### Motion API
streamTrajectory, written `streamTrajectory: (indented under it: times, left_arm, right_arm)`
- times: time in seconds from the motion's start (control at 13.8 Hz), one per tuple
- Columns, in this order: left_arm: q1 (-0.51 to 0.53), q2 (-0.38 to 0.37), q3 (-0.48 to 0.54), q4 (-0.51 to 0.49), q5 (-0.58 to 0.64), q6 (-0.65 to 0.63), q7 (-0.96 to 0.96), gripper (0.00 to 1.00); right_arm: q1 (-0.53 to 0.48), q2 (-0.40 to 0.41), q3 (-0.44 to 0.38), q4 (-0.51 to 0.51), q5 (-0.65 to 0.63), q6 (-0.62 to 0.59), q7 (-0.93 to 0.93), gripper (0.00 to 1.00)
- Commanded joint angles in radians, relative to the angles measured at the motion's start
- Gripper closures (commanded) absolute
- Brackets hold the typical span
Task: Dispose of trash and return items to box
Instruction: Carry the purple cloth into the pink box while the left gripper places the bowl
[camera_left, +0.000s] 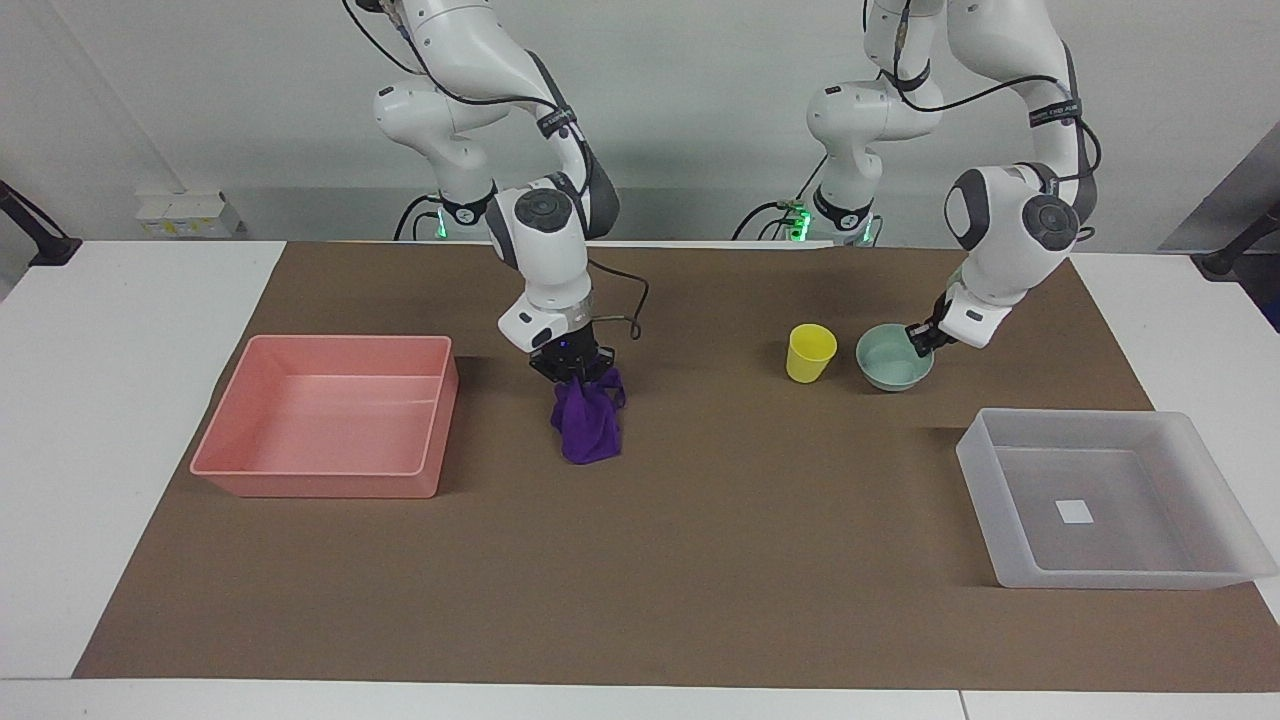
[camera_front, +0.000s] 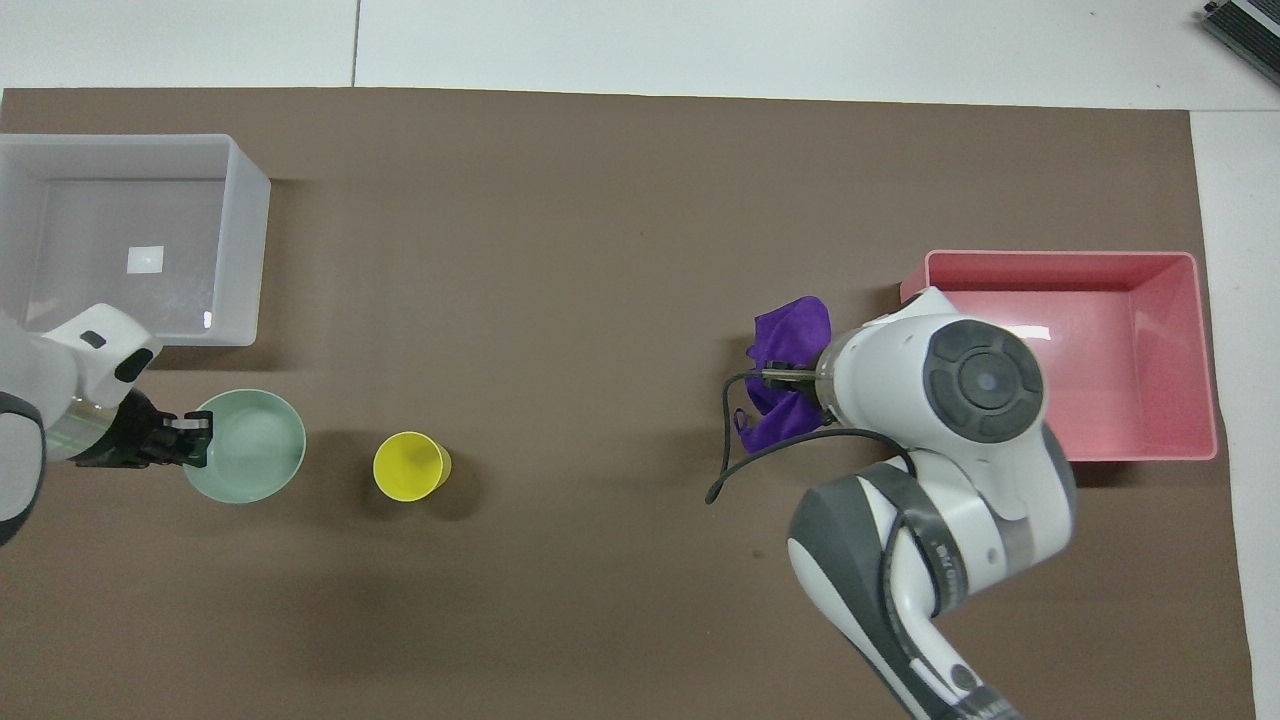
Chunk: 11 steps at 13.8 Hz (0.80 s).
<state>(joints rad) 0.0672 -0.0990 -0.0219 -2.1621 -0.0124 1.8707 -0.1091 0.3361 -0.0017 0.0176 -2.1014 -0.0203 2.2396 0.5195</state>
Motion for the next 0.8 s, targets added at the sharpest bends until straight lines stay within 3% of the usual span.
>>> streamTrajectory:
  times: [0.0, 0.29, 0.51, 0.72]
  left_arm:
    - [0.028, 0.037, 0.000, 0.213, -0.003, -0.126, 0.049, 1.00]
    - [0.186, 0.353, -0.001, 0.655, -0.015, -0.206, 0.261, 1.00]
    - [0.218, 0.505, -0.003, 0.777, -0.020, -0.083, 0.310, 1.00]
    - [0.220, 0.571, -0.003, 0.788, -0.020, 0.049, 0.304, 1.00]
  right_arm:
    - [-0.086, -0.107, 0.005, 0.000, -0.001, -0.086, -0.001, 1.00]
    - [-0.239, -0.185, 0.004, 0.015, -0.001, -0.169, -0.114, 1.00]
    - [-0.336, -0.184, 0.007, 0.028, -0.001, -0.167, -0.197, 1.00]
    - [-0.408, -0.170, 0.007, 0.026, -0.001, -0.150, -0.258, 1.00]
